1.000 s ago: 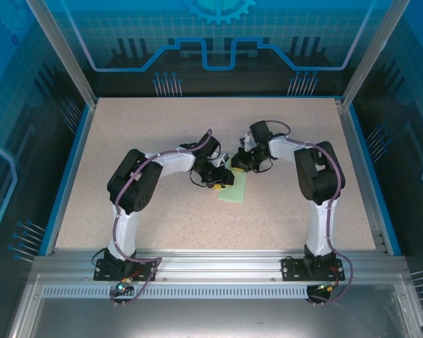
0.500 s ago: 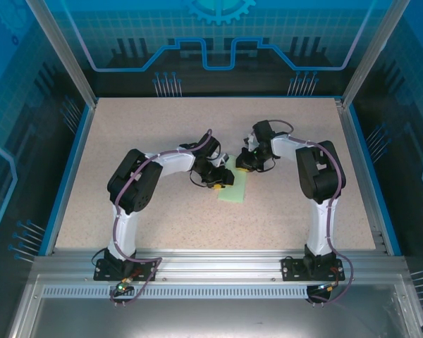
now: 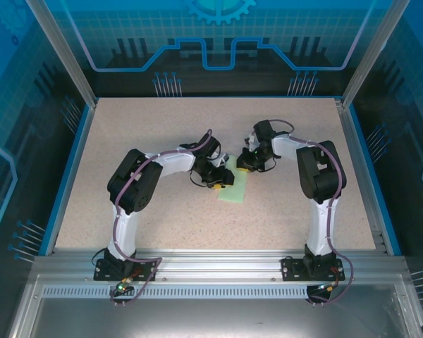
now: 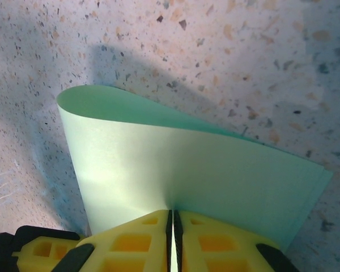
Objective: Fold a paper plane with a square sheet of paper (fold left side to right side)
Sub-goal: Hold the paper at the center of the table.
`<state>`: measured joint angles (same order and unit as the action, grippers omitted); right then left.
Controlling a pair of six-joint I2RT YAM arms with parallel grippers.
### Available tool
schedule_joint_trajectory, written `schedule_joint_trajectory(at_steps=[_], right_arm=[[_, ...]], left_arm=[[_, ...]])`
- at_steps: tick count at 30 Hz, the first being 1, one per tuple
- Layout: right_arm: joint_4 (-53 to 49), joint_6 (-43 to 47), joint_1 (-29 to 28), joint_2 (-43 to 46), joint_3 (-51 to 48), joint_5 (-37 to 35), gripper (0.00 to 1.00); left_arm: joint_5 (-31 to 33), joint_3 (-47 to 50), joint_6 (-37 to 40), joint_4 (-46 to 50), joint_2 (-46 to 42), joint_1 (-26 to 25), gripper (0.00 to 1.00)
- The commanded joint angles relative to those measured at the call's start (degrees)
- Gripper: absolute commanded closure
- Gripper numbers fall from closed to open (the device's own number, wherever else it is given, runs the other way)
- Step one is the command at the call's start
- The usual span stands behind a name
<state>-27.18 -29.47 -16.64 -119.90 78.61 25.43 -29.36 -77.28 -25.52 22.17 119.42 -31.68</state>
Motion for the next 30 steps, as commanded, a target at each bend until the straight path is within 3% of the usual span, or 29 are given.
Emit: schedule_joint_trajectory(at_steps=[1,14,30], right_arm=[[-2.8,0.9,1.0,2.2,-1.1,-1.1,0.87],[-3.6,1.0,1.3,7.8,-2.4,0.8,0.85],[-2.1,-0.9,-1.0,6.5,-8.2,0.5,0.85]], left_arm=[[4.2,1.4,0.1,5.7,3.3,-1.2,0.54],[4.3,1.2,0.2,5.7,3.4,-1.3,0.54],[4.2,1.1,0.4,5.8,3.2,-1.3,0.54]])
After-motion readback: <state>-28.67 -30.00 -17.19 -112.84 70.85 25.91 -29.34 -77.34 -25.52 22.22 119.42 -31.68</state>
